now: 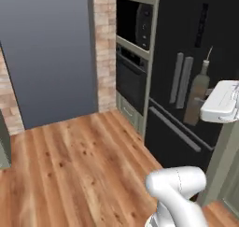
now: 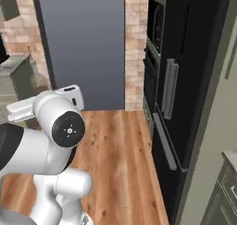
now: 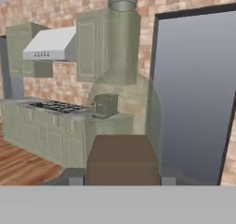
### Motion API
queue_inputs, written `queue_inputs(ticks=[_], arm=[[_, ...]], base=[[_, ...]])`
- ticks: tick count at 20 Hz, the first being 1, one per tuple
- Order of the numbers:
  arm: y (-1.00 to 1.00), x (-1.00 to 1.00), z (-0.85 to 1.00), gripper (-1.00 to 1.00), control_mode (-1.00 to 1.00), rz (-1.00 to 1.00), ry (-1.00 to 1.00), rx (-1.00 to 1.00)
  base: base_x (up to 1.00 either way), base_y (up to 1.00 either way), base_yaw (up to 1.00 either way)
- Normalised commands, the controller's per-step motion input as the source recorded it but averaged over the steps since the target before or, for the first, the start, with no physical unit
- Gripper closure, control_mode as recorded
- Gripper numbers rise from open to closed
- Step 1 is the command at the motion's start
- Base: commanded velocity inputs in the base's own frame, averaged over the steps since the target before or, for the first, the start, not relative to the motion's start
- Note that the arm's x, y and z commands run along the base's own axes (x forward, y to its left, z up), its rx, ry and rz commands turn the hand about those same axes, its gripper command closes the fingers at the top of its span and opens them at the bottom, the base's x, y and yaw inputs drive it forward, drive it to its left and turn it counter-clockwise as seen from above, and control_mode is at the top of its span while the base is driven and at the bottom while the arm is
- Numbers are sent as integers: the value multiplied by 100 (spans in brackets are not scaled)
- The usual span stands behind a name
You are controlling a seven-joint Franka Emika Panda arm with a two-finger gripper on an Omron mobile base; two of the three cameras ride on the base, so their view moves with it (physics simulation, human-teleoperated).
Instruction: The dining table condiment station is running low on oil/vinegar bottle. Refill the condiment station by opening the cabinet and taking the oil/vinegar bottle from the cabinet and placing it on the dining table.
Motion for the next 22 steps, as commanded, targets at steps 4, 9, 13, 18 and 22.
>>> queue_inputs(ticks=[4,9,13,18,22], arm=[[0,0,0,100,100,0,0,0],[0,0,0,100,100,0,0,0],[0,0,0,100,100,0,0,0],[0,0,0,100,100,0,0,0],[0,0,0,100,100,0,0,0]], base=[[14,0,82],[15,0,82],[24,0,81],[30,0,81],[30,0,79]])
